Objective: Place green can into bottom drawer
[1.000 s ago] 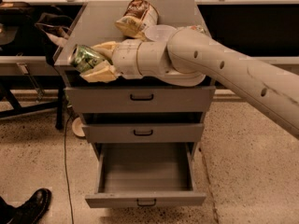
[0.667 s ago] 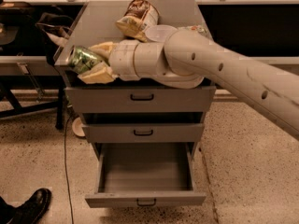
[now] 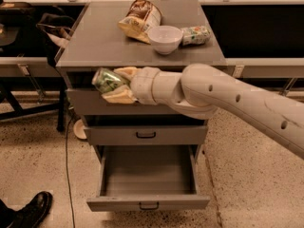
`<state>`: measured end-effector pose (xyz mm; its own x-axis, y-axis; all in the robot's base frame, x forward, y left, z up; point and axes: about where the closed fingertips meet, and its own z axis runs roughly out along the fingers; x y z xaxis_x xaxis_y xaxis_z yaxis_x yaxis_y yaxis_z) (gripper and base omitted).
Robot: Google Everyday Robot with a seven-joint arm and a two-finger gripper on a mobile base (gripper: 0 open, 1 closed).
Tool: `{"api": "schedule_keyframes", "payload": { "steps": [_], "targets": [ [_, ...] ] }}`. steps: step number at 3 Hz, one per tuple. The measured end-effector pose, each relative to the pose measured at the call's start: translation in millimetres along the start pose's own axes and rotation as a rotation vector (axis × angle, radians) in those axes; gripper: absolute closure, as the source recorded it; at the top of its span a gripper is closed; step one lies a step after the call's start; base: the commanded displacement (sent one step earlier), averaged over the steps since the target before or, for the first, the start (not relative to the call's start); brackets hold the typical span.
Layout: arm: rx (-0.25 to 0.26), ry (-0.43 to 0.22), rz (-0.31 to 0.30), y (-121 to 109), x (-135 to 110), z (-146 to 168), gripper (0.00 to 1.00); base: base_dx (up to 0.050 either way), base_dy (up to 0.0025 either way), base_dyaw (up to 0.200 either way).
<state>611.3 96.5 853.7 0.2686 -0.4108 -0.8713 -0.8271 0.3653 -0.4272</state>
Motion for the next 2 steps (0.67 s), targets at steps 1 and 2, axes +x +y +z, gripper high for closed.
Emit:
{"api": "schedule_keyframes", "payload": {
  "steps": [1,2],
  "targets": [
    [0.028,0.012,0.036,-0.5,31.0,-7.5,1.00,0.000,0.00000,0.000],
    [0.055,0.025,0.107,10.3,76.1,-12.5,1.00,0.000,0.00000,0.000]
  ]
}}
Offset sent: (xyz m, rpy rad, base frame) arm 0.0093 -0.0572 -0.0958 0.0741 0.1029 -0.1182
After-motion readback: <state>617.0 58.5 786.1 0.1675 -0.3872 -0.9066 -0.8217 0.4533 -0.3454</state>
